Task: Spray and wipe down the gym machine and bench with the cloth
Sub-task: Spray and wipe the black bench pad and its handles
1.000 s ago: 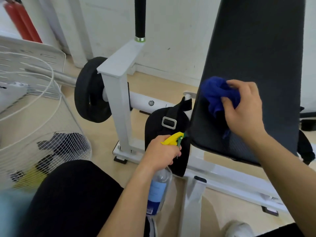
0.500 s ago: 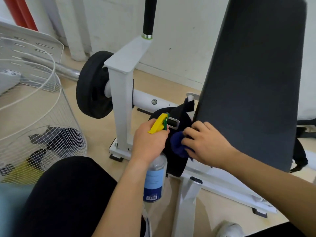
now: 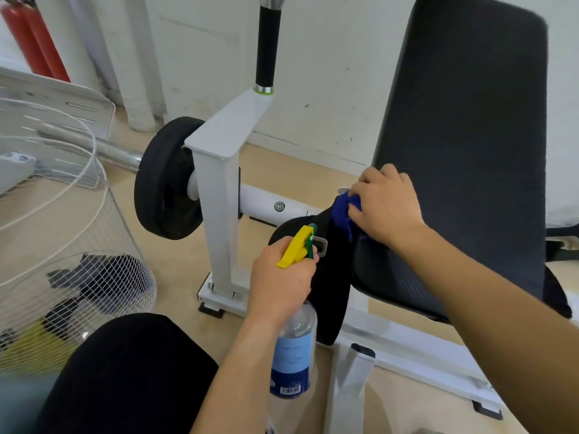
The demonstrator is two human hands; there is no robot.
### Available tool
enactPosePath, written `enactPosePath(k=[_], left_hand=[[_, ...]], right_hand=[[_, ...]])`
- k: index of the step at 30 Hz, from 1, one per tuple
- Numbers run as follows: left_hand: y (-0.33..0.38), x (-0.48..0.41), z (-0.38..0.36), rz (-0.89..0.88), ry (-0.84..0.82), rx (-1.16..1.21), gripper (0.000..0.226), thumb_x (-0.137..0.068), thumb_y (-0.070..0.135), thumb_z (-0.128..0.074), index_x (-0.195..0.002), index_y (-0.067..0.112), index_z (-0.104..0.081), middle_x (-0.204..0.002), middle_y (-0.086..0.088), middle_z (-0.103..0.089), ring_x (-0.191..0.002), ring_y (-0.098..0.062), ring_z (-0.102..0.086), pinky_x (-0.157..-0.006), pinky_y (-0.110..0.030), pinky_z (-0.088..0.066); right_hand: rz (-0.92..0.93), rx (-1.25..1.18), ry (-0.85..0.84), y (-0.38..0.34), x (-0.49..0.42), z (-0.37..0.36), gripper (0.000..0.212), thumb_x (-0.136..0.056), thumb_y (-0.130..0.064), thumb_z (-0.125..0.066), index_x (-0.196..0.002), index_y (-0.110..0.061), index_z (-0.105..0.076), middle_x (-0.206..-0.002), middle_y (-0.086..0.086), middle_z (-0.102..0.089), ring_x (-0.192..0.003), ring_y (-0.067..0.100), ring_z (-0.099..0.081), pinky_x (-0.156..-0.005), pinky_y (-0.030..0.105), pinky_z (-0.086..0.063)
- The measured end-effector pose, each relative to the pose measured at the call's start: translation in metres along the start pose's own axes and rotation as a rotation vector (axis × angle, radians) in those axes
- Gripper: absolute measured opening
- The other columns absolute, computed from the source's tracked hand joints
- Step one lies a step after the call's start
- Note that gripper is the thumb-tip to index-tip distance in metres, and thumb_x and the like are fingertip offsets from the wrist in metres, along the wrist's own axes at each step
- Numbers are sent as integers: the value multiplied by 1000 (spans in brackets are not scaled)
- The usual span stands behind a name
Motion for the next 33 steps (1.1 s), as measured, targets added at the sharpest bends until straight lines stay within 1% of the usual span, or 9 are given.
enactPosePath(k=[4,8,11,16,18,22,25,28,33], left_hand=[[20,-15,-2,74,-6,115,30,-66,7,-54,-85,13,-76,-88,-8,-79,-63,-16,-58,-52,-27,-49],[55,-47,-7,32,-149,86,31,-64,1,-52,-86,4,-74,-87,-11,-77,-71,-19,-58,-49,-24,-46],[72,-69,-18,-2,-273,-51,33,-57,5,-52,-82,9,-73,-84,-8,-76,-73,-18,-63,-50,-25,-46],[71,-85,-41,12,-370,-217,36,-51,11,-50,-78,10,-74,-80,-6,-77,-71,-23,-64,-56,-27,-47],[74,-92,-49,41,-371,-207,30,-52,12,-52,-74,7,-71,-74,-9,-74,-73,-31,-69,-56,-27,-45],[69,-101,-50,149,-313,-156,12,-72,-1,-53,-75,0,-65,-64,-12,-65,-54,-20,-54,-48,-24,-42],[65,-104,-44,174,-282,-192,12,-67,7,-56,-74,2,-64,-59,-8,-64,-52,-20,-52,-53,-26,-43],[72,-108,-35,130,-240,-170,35,-53,16,-53,-78,1,-72,-75,-8,-76,-63,-21,-59,-59,-30,-47],[87,-119,-16,56,-140,-79,24,-70,4,-56,-83,9,-75,-85,-6,-78,-58,-16,-57,-48,-19,-46]], right_hand=[[216,-52,-75,-24,45,-3,26,-82,-40,-62,-89,-20,-76,-87,1,-61,-84,26,-53,-66,36,-40],[315,-251,-255,-14,39,12,30,-88,-46,-61,-107,-26,-72,-102,-3,-59,-102,21,-55,-81,36,-49],[189,-297,-92,20,19,29,26,-91,-43,-60,-105,-24,-72,-102,-3,-60,-104,21,-54,-83,36,-50],[-313,-511,314,95,-5,41,25,-95,-33,-64,-110,-14,-70,-101,1,-55,-94,19,-54,-83,28,-40],[-382,-534,358,111,-14,42,24,-96,-32,-62,-109,-14,-69,-102,1,-54,-95,19,-55,-83,25,-36],[-380,-577,402,119,-31,42,21,-98,-33,-58,-108,-17,-67,-106,-3,-52,-99,17,-53,-83,26,-37],[-262,-474,274,107,-51,25,27,-99,-36,-55,-117,-20,-67,-120,0,-58,-109,24,-52,-88,32,-40],[1,-289,85,76,-54,3,31,-98,-33,-54,-124,-21,-68,-134,4,-60,-121,33,-53,-104,39,-43],[345,-312,-31,17,9,-6,32,-94,-38,-50,-83,-20,-74,-107,-2,-67,-101,22,-61,-92,37,-48]])
Point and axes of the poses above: each hand's wrist, its own x-axis away from the middle knuckle, its own z-axis out of the back of the hand, y = z × x, the point moved 3 cm from there along -x, towards the middle knuckle
